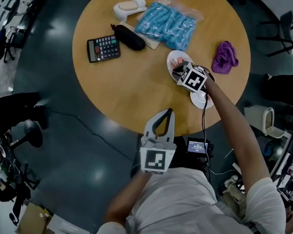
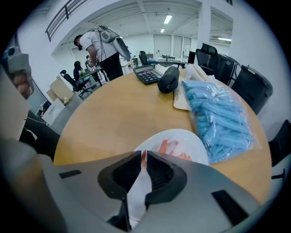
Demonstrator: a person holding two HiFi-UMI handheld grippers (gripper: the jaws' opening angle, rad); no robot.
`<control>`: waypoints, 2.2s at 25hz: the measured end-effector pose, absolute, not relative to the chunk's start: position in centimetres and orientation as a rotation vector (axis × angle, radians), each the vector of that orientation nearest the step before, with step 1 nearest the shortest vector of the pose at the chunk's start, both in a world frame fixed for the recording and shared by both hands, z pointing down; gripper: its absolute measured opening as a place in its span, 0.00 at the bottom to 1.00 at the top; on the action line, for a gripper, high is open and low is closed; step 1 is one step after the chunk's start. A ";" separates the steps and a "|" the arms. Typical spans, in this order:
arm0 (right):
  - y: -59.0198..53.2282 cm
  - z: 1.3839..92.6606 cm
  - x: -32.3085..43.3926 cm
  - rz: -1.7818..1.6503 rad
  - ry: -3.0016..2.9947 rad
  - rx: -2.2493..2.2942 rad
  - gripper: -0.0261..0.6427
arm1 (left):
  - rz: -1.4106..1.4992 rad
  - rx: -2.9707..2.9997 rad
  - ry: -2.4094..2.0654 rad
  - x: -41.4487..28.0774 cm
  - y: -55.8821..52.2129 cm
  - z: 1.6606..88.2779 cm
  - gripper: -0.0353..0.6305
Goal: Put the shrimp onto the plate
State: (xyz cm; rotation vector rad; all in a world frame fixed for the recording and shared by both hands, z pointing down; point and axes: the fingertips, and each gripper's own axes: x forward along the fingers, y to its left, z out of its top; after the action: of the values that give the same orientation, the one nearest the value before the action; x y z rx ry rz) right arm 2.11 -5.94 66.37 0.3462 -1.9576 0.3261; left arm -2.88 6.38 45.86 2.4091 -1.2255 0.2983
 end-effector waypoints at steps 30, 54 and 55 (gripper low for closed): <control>2.4 64.6 17.6 0.379 -1.823 0.346 0.08 | 0.309 2.473 -1.148 -0.9 9.2 44.2 0.06; 1.7 63.4 16.2 0.358 -1.915 0.439 0.17 | 0.331 2.447 -1.189 -1.8 11.1 44.4 0.06; 0.9 62.9 15.5 0.363 -1.942 0.484 0.17 | 0.330 2.446 -1.187 -1.8 11.2 44.4 0.06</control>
State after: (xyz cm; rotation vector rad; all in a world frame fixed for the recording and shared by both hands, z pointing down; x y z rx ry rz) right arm 15.51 0.90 62.93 0.4843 -1.9416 0.3626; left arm -1.82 11.15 44.42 2.4461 -1.1874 0.3301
